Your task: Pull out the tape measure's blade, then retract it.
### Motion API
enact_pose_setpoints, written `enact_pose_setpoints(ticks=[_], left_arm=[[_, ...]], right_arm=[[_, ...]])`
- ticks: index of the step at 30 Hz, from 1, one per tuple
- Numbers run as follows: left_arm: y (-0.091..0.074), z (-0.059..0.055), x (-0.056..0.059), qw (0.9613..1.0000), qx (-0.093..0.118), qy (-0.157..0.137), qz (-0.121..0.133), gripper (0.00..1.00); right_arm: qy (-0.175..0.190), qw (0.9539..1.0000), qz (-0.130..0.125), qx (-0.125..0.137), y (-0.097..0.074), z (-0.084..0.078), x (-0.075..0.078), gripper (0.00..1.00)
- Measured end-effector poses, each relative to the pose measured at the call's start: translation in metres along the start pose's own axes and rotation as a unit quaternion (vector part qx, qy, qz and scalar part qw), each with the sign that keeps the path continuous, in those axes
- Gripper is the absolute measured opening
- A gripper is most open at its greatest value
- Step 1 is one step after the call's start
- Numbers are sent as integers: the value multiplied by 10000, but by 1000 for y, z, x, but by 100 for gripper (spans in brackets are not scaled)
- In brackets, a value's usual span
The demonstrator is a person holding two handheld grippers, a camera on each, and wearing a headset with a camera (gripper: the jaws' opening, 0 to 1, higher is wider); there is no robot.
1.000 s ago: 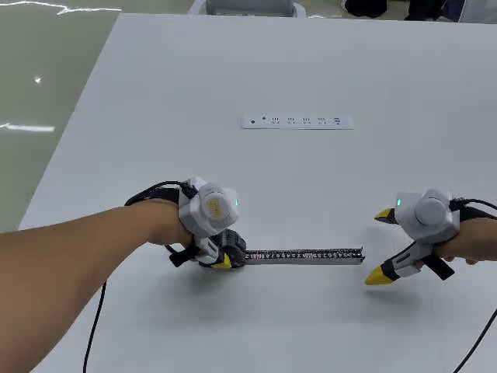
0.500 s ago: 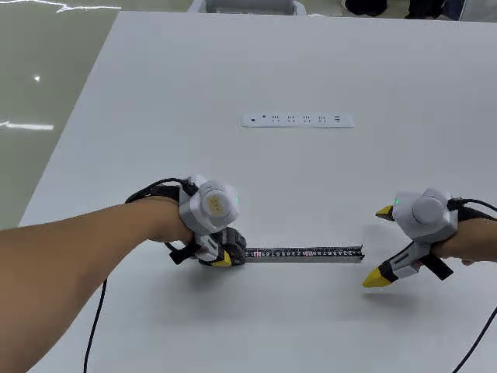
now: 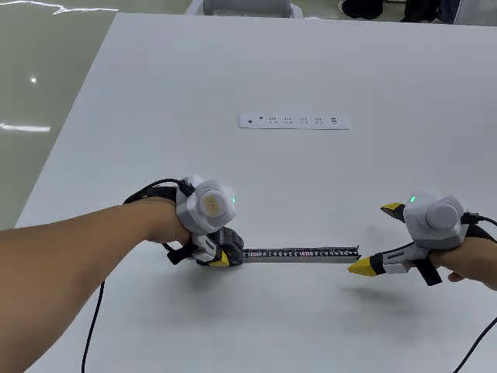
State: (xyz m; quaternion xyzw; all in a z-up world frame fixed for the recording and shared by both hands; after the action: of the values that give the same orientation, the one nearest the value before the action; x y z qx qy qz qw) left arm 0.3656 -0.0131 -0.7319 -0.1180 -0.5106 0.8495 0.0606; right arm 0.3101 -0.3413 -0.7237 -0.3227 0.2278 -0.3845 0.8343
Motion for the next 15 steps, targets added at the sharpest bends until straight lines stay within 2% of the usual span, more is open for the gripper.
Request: enact_pose_setpoints(ticks=[3, 9, 11, 13, 15], left_arm=[[-1, 0, 0, 10000, 24, 3, -16, 35], [-1, -4, 0, 9998, 103, -178, -11, 37], [-2, -11, 0, 9997, -2, -237, 22, 39], [-7, -18, 0, 9991, -22, -392, 175, 46], [-13, -23, -1, 9971, 135, -687, 298, 53]], right_arm=[[125, 9999, -79, 64, -4, -5, -1, 100], [270, 9993, -214, 167, -11, -17, -4, 100], [333, 9991, -253, 106, -11, -22, -6, 100], [331, 9990, -283, 86, -12, -25, -9, 100], [340, 9989, -308, 77, -12, -27, -11, 100]])
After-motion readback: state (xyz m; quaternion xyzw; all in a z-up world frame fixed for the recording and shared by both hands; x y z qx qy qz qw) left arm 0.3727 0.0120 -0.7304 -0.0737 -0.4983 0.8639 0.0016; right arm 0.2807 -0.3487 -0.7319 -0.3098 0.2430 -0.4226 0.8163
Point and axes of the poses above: the centre of the closed fingertips' face, and the gripper's own axes: y roughly forward along the fingers, x roughly to its right, z roughly out of its top, the point moved 9 cm from there along -y, roughly backward along the fingers, and after that the axes turned 14 degrees about y, right-handed, at the moved point
